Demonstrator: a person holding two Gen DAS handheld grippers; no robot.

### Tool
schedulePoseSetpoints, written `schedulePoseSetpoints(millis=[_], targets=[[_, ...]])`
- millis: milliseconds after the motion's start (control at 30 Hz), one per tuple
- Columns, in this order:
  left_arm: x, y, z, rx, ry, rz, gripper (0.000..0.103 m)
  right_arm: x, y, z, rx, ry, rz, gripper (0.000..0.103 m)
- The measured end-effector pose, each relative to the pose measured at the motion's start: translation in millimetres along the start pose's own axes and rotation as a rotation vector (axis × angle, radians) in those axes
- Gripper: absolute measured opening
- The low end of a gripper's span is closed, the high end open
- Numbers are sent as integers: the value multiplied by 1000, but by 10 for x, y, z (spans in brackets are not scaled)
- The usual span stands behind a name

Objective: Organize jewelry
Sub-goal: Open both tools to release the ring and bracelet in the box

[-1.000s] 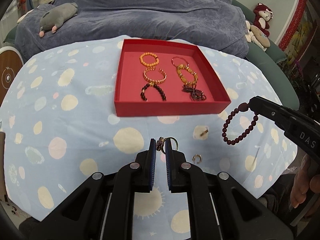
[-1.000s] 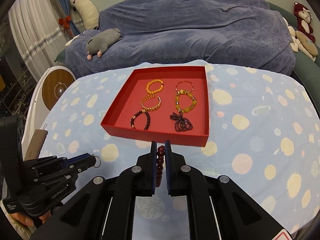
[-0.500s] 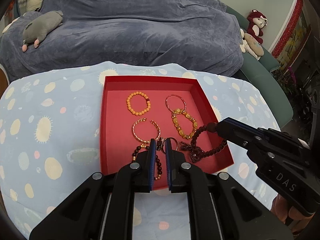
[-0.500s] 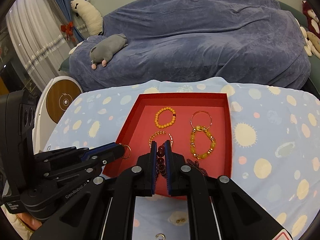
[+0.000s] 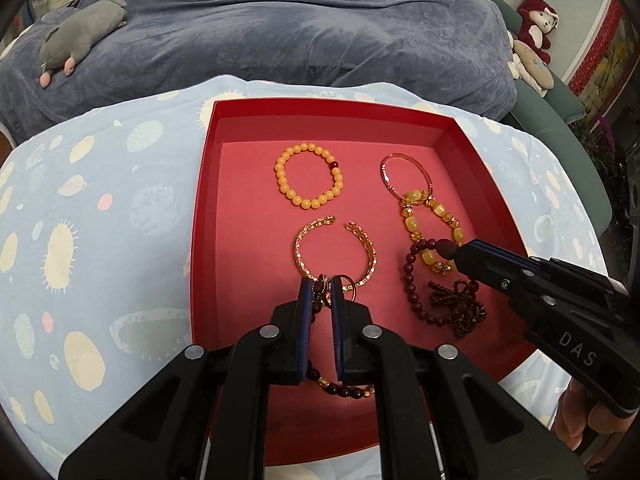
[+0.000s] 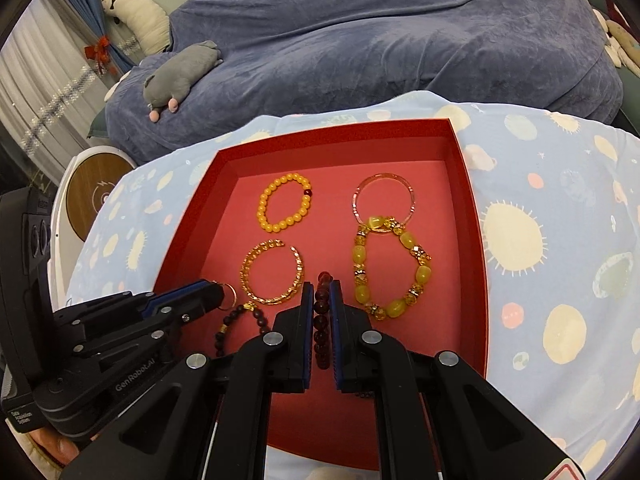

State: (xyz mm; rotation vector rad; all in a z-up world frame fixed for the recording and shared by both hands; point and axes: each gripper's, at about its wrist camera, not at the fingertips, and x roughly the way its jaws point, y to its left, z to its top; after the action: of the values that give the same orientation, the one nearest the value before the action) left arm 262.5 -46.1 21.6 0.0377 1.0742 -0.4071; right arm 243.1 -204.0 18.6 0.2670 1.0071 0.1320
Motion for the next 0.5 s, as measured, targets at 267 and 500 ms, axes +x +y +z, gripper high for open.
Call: schedulePoseSetpoints(millis=[267, 500], targets=[[-48, 64, -24, -55, -53, 44, 43, -71, -11, -17, -30, -39, -91, 28], [-267, 35, -98, -35, -92, 58, 44, -282, 58, -97, -42, -67, -87, 39]])
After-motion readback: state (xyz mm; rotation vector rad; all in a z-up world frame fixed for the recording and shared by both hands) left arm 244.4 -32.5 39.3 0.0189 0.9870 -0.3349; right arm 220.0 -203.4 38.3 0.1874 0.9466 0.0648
